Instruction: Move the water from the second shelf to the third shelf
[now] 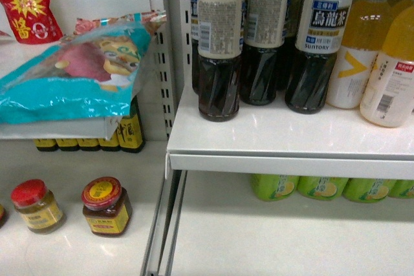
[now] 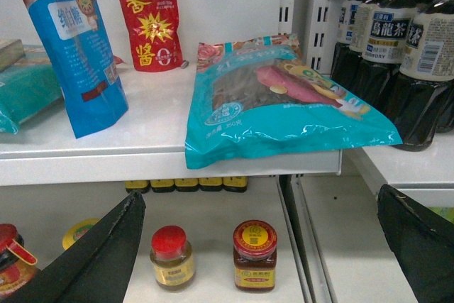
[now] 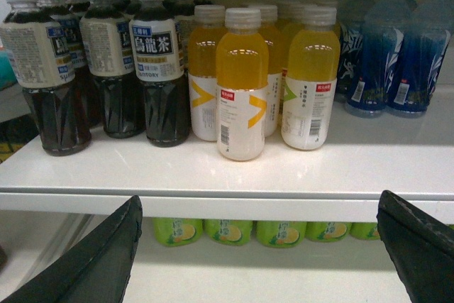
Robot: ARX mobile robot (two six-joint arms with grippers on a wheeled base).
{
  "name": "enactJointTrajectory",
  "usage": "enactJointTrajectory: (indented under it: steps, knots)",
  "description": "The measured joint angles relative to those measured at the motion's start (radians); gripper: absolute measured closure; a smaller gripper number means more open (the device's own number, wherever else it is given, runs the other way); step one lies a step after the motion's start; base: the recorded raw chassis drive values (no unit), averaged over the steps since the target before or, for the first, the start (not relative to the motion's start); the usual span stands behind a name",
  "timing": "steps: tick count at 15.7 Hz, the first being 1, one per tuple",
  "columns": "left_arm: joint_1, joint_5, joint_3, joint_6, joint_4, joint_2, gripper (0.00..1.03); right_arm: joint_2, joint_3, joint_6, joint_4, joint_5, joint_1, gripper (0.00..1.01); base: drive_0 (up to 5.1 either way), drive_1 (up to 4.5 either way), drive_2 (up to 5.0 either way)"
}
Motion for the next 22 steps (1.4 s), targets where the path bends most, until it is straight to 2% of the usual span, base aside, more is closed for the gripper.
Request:
enactJointTrajectory:
  steps: [22]
  knots:
    - [0.0, 0.0, 0.0, 0.0, 0.003, 0.0, 0.05, 0.0, 0.0, 0.0, 0.002, -0.001, 0.0, 0.03, 0.0, 0.0, 0.0]
